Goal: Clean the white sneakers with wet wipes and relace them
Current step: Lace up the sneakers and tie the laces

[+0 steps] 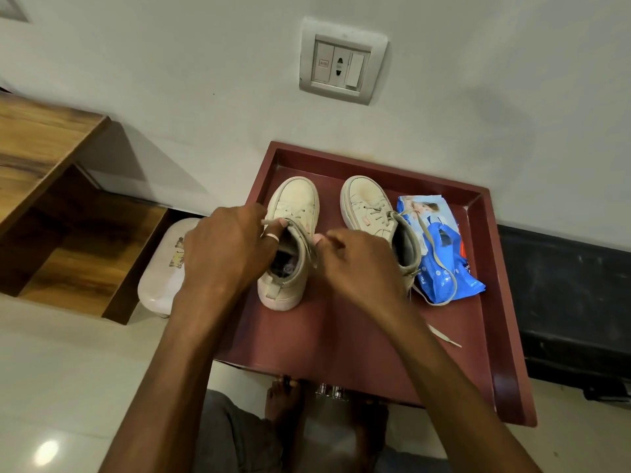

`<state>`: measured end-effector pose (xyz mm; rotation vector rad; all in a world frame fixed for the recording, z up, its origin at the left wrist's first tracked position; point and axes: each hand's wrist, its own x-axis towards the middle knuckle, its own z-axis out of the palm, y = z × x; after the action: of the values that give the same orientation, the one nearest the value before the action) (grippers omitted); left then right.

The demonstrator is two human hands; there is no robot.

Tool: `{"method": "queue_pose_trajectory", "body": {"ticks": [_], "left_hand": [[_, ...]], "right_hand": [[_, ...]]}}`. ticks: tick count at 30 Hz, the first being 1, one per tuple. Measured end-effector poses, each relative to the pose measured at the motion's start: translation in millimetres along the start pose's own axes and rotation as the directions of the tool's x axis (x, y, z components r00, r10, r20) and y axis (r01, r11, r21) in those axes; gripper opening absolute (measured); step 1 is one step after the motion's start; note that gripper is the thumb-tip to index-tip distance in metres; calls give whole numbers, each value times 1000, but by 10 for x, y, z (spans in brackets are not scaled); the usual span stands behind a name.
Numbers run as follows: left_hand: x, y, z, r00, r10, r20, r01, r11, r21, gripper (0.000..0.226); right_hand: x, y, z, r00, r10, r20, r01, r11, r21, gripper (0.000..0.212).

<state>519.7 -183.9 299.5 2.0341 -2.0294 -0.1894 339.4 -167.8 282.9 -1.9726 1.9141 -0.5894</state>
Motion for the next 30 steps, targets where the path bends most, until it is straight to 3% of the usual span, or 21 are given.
{"method": "queue_pose_trajectory", "body": {"ticks": [6, 9, 12, 17, 26, 30], "left_hand": [[6, 272, 62, 968, 129, -214, -163, 975, -154, 30], [-42, 469, 118, 951, 171, -256, -228, 949, -216, 27], [-121, 715, 161, 966, 183, -183, -238, 906, -351, 32], [-157, 905, 331, 965, 257, -56, -255, 864, -433, 42], [-141, 828, 360, 969, 219, 116, -160, 910, -383, 45], [-155, 777, 331, 929, 255, 268, -165, 934, -317, 42]], "right_hand": [[67, 382, -458, 962, 78, -262, -93, 995, -45, 21], [67, 625, -614, 956, 125, -265, -159, 981, -109, 23], [79, 754, -655, 965, 219, -147, -242, 958, -157, 31], [94, 787, -546, 970, 240, -30, -242, 962, -128, 21], [-150, 515, -515, 965, 243, 98, -230, 965, -128, 14], [-317, 412, -498, 954, 249, 168, -223, 962, -158, 22]]}}
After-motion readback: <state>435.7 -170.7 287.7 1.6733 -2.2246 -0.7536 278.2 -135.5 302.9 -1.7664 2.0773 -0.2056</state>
